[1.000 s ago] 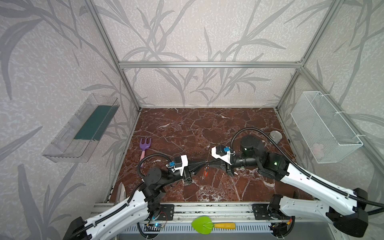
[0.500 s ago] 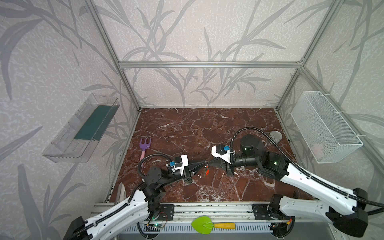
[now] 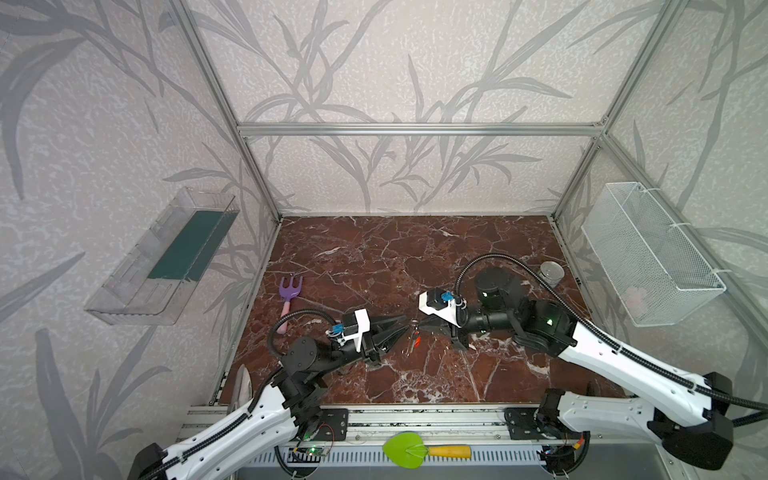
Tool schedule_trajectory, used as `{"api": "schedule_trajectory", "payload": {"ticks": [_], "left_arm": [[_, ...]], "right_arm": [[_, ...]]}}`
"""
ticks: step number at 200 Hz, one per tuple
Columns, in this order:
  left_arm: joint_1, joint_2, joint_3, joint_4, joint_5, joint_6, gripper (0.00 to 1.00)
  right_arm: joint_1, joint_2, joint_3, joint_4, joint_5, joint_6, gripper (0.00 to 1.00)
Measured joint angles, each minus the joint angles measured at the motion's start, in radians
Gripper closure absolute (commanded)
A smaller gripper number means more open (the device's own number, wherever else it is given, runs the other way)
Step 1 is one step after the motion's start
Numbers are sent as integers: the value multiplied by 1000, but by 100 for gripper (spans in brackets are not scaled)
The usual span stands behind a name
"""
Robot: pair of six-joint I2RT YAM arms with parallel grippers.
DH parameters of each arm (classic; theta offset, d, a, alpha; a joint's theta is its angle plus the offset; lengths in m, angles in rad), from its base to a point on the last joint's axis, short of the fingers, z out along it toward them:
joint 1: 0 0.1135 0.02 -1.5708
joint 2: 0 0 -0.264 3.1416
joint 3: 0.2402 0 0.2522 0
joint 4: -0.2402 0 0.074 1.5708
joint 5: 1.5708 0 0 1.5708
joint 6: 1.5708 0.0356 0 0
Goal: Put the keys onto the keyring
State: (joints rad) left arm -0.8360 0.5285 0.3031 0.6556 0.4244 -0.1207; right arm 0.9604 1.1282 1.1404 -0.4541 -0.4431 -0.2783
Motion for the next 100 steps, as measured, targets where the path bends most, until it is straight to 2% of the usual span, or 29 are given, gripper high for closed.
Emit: {"api": "schedule_trajectory", "payload": {"ticks": [44, 100], "left_arm": [[0, -68, 83, -222, -25, 51, 76], [0, 46, 328, -537, 2, 123, 76]], "right_arm": [[0, 70, 158, -206, 54, -75, 100], [0, 224, 456, -505, 107, -180, 100]]}}
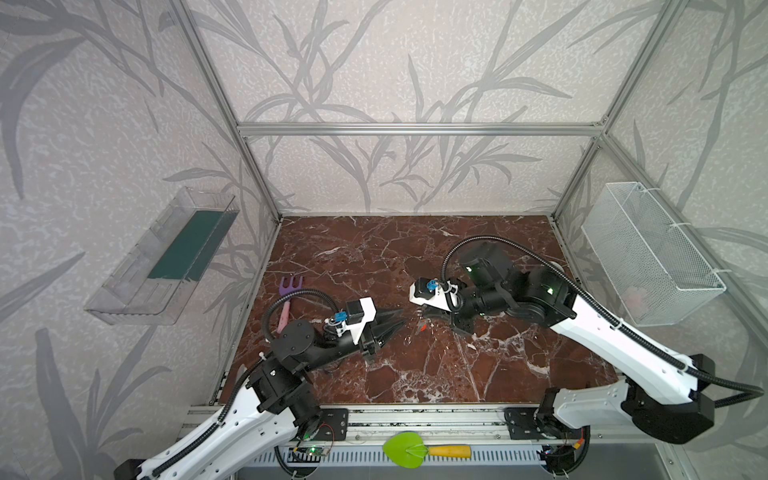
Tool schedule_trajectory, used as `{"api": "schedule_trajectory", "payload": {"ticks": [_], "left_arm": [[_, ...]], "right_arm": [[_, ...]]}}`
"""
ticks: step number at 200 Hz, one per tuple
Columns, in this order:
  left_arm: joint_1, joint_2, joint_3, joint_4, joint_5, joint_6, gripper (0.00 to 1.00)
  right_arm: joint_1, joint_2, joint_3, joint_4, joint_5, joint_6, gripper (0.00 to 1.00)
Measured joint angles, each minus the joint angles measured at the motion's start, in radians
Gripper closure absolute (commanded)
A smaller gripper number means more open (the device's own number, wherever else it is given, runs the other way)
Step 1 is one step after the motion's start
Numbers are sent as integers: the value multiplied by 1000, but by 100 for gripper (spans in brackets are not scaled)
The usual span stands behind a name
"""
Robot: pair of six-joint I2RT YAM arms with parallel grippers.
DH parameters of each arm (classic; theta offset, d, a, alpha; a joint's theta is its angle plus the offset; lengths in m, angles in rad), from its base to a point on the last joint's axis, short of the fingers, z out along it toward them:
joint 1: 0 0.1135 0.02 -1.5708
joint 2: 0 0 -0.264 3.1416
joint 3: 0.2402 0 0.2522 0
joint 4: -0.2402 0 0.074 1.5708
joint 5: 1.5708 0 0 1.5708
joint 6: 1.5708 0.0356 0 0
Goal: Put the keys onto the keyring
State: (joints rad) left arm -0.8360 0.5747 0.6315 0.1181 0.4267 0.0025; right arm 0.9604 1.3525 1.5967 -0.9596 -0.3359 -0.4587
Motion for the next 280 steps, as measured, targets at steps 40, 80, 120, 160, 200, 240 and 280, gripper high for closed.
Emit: {"api": "schedule_trajectory", "payload": {"ticks": [40, 80, 120, 160, 200, 240, 280], "left_arm": [[0, 116, 92, -101, 49, 32, 76], [0, 172, 93, -147, 69, 49, 76], [0, 172, 93, -138, 74, 51, 76], [0, 173, 93, -110, 92, 48, 78], [0, 190, 93, -93, 107, 45, 82], [0, 196, 93, -81, 118, 38, 88], [-1, 198, 93, -77, 129, 39, 93]], "right_arm": [[1, 68, 95, -134, 3, -44, 100], [2, 77, 119, -193, -10, -63, 100], [2, 77, 120, -198, -26, -67, 100], [4, 77, 120, -198, -35, -67, 100], [8, 77, 120, -197, -41, -69, 100], [8, 77, 120, -196, -41, -70, 100], [8, 64, 108, -187, -41, -70, 100]]}}
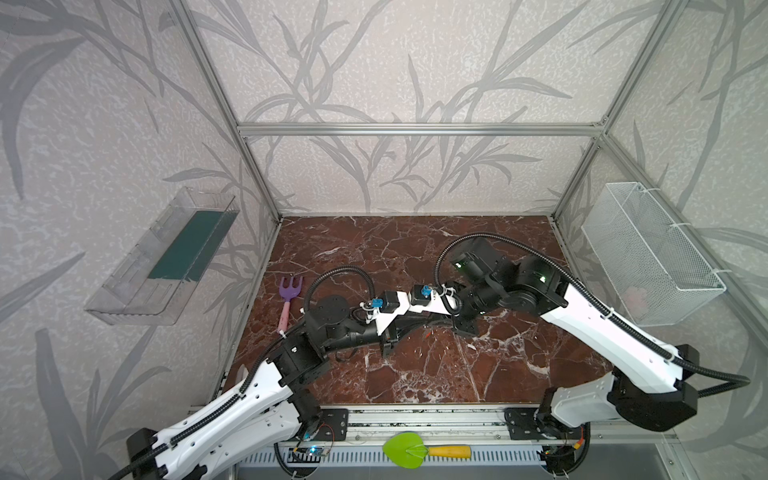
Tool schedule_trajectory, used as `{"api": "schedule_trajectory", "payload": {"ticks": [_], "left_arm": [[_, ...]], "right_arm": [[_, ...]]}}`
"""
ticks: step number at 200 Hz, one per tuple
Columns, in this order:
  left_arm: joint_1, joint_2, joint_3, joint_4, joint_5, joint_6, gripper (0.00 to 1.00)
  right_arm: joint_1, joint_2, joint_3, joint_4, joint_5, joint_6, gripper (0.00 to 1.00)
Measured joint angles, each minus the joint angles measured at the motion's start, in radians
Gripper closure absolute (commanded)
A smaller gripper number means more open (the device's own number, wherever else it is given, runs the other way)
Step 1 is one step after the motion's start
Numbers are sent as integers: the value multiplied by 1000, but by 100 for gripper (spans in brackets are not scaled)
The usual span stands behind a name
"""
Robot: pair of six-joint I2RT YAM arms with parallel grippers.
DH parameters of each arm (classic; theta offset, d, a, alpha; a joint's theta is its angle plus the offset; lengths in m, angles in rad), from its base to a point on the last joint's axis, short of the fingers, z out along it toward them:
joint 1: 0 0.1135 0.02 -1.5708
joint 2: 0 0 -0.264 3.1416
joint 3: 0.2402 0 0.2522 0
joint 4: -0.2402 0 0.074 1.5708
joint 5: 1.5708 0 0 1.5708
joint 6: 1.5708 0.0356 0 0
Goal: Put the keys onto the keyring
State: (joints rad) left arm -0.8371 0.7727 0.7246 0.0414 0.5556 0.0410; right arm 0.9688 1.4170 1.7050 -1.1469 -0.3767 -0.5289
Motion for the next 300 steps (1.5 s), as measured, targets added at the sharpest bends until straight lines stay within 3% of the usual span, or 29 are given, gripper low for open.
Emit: {"api": "schedule_trajectory", "payload": {"ticks": [48, 111, 154, 229, 253, 300], "left_arm": [[-4, 16, 0, 21, 23, -7, 100], [-6, 37, -8, 56, 16, -25, 100], [-6, 43, -97, 213, -37, -95, 100], [-5, 48, -153, 343, -113, -131, 100], [-5, 48, -154, 373, -111, -138, 100], [-5, 40, -171, 412, -108, -150, 100]], "right_arm": [[0, -36, -35, 22, 2, 0, 100], [-2, -92, -116, 98, 29, 19, 100], [-1, -202, -274, 267, 72, 91, 74], [2, -374, -542, 544, 89, 226, 62], [2, -374, -579, 599, 96, 250, 64], [2, -363, -590, 653, 107, 270, 89]]}}
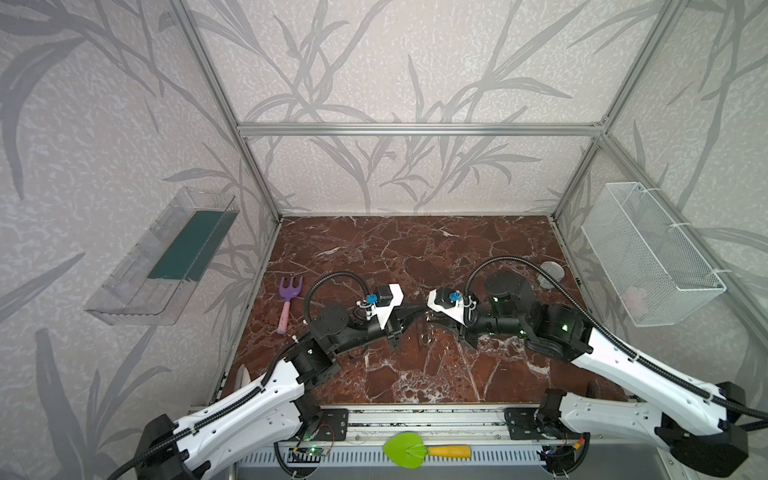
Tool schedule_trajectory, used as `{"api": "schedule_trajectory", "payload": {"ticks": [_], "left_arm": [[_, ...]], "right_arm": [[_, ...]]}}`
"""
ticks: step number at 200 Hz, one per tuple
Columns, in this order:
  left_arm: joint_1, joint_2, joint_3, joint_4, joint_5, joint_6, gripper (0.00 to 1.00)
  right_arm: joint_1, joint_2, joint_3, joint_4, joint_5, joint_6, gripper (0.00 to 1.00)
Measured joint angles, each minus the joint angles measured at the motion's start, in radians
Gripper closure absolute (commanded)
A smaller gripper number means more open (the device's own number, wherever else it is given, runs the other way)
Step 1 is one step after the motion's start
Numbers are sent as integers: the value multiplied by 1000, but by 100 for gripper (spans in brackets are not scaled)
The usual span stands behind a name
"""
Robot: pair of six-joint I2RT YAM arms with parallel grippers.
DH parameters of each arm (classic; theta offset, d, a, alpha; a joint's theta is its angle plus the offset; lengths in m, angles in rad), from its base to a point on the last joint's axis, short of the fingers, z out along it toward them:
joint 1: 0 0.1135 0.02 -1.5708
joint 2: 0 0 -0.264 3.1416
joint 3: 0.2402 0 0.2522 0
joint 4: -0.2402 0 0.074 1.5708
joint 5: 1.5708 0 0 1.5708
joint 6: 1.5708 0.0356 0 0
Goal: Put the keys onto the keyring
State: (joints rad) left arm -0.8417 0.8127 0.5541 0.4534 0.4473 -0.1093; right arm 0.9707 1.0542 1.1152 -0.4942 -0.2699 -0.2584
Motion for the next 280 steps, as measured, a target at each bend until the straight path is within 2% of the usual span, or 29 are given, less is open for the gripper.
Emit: {"api": "schedule_trajectory", "payload": {"ticks": [95, 224, 260, 280], "left_arm": [[0, -27, -29, 36, -2, -9, 100], [0, -23, -51, 100, -4, -34, 100], [0, -22, -68, 135, -6, -43, 100], [2, -32, -80, 142, -9, -44, 100]], "right_arm": [[0, 19, 0, 5, -46, -2, 100], [0, 70, 15, 47, -121, -34, 100], [0, 67, 17, 41, -129, -53, 78], [0, 40, 8, 34, -101, -59, 74]]}}
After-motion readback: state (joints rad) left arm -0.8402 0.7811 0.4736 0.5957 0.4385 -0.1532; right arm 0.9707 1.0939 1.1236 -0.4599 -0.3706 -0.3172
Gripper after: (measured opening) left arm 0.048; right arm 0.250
